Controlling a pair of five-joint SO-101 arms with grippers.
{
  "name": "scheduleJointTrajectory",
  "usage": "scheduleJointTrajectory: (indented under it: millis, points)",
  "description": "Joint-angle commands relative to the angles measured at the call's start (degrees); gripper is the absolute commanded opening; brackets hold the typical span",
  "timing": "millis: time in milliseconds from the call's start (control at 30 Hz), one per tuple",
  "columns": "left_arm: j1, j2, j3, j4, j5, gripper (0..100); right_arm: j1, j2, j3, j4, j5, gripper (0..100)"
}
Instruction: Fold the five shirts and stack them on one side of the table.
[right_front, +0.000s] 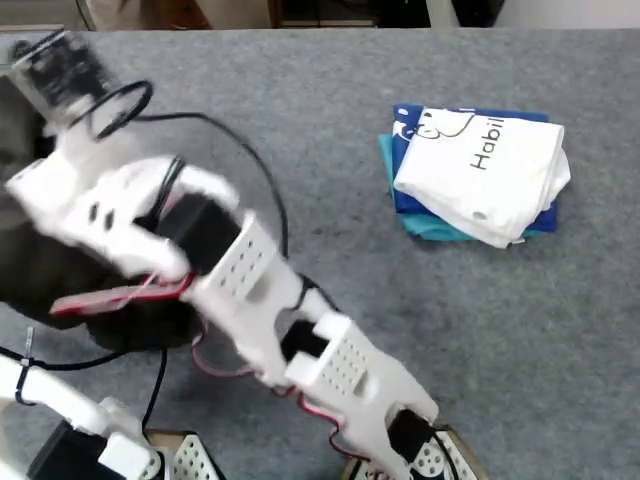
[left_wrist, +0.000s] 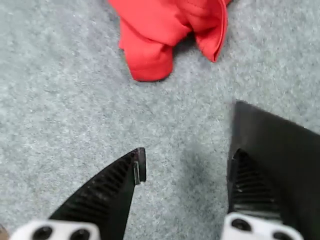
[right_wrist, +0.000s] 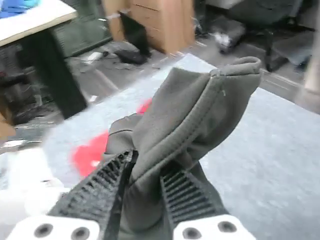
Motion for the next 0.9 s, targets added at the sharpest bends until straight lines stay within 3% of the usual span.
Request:
scheduleJointTrajectory:
  millis: [0,233,533,667,867]
  points:
    - [-0.4,0.1,-2.3,-0.6,0.4,27,8.9,2.5,-2.4,6.2,-2.3,0.2]
    - [3.9,0.0,-2.5,-0.3,0.4,27,20.0,19.6,-2.9,22.8,-0.4,0.1]
    - [14.5,0.1,-5.3,7.0,0.4,27,32.0,24.0,2.8,22.8,1.8,0.1]
    - [22.8,0.1,-7.2,10.8,0.5,27,34.9,19.6,14.5,22.9,1.9,0.1]
    - [35.0,0.2,-11.3,12.9,5.5,27,35.5,5.1,43.8,22.7,5.8,0.1]
